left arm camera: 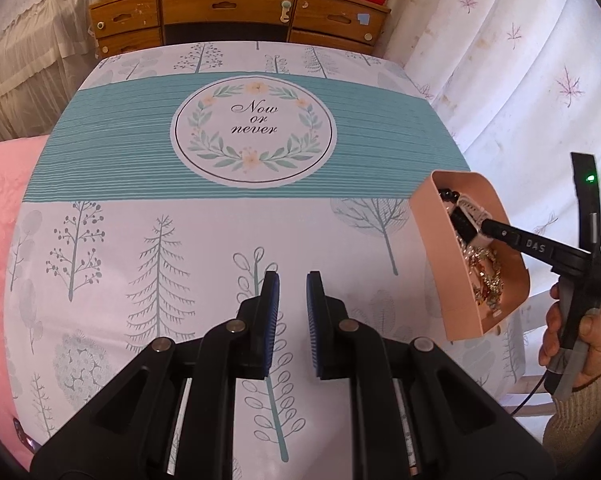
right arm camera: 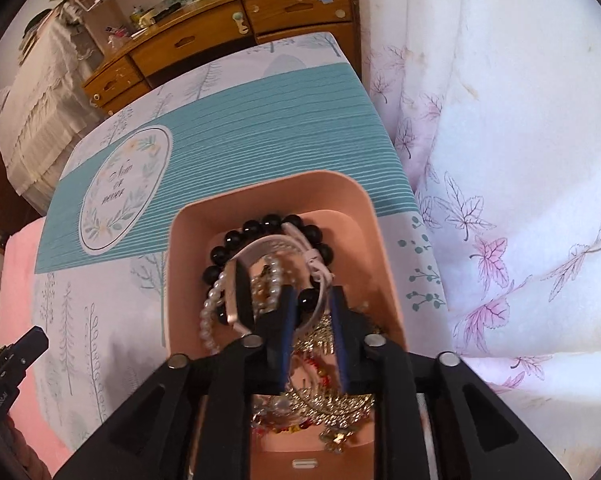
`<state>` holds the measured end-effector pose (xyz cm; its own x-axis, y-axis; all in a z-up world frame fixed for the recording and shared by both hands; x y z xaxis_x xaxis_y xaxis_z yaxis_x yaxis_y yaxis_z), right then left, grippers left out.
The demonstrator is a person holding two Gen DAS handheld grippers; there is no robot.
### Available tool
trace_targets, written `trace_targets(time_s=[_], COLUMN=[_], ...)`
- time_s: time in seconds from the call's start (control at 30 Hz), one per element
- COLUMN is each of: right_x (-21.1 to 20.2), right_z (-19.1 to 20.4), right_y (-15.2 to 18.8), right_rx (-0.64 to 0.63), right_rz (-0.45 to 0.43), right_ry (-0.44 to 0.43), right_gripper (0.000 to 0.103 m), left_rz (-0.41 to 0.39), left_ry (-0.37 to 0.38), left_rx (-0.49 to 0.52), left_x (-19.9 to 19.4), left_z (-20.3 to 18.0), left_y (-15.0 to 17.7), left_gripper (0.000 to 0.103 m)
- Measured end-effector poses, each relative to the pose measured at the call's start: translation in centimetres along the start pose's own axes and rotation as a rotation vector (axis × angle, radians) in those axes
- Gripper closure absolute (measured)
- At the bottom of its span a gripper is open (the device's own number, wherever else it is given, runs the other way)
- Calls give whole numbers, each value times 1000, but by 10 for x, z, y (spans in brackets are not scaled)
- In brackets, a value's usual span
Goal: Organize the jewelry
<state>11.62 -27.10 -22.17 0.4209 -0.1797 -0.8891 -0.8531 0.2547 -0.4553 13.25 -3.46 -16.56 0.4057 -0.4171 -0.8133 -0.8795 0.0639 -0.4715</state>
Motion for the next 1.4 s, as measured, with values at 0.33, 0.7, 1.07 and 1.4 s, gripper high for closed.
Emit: trace_targets(time_s=[0.33,0.7,1.07,1.4], right_x=[-66,-138,-165,-185], right_z=[34,69,89,99], right_y=[21,74,112,120], right_rx=[-13,32,-20,-48], right_rz=[-90,-155,-184,-220], right_ry=[-62,-96,-54,-56], right_gripper=[68,44,34,23], left_rz=[-15,-57,-68,-73], left_ry=[-5,-55,-135,-159], left_rx=[-3,27,10,0], left_x=[-13,-46,-69,-80], left_z=[0,-19,-22,-21], left_y=[9,29,55,63], left_gripper=[92,92,92,15])
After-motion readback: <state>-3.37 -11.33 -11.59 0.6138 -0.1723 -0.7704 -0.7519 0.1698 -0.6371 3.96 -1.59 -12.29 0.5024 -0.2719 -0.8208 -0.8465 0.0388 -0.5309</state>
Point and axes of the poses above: each gripper's, at about its wrist camera, not at the fingertips, and x roughly the way its jaws point, z to its left, y to its underside, the point moved 10 cm from there along x, roughly the way its jaws point, and after that the axes turned 11 degrees about y, right-handed, at the moved point
